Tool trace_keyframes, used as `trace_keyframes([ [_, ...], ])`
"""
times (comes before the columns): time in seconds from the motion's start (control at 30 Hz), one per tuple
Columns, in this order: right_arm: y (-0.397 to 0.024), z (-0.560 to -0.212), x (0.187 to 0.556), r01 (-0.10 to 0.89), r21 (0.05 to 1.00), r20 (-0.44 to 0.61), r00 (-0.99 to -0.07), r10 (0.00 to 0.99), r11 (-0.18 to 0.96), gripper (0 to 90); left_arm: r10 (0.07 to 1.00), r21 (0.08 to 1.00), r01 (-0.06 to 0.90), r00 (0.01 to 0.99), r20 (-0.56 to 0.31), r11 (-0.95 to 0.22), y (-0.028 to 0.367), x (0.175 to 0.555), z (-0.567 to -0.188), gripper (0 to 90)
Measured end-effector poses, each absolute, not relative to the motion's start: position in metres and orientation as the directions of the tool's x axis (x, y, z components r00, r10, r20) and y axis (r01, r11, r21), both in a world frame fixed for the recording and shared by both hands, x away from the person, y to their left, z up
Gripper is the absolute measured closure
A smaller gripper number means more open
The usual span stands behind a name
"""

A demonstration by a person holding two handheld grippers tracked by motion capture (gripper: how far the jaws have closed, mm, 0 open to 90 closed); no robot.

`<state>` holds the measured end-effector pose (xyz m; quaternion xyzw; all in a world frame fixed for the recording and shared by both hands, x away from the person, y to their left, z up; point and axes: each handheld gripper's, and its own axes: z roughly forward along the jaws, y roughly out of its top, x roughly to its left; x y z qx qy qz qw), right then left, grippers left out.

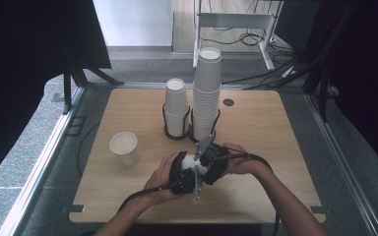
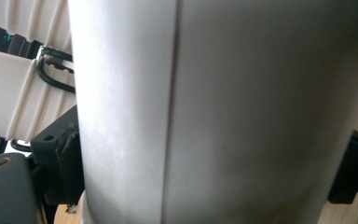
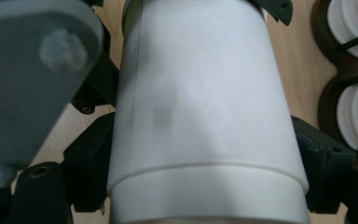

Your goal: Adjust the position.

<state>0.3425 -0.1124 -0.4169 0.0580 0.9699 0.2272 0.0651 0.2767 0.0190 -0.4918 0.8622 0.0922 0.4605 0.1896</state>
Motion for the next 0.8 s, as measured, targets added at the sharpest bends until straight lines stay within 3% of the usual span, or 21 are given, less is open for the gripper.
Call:
trace_keyframes([
  [0.5, -0.137, -0.441, 0.348, 0.150, 0.520, -0.063, -0.975, 0.213, 0.841, 21.4, 0.404, 0.540, -0.033, 0.626, 0.668, -0.841, 0.025, 0.271, -0.484, 0.2],
  [0.8, -0.151, -0.450, 0.349, 0.226, 0.611, -0.040, -0.949, 0.314, 0.759, 21.4, 0.505, 0.628, 0.059, 0.654, 0.563, -0.776, 0.044, 0.271, -0.483, 1.1],
])
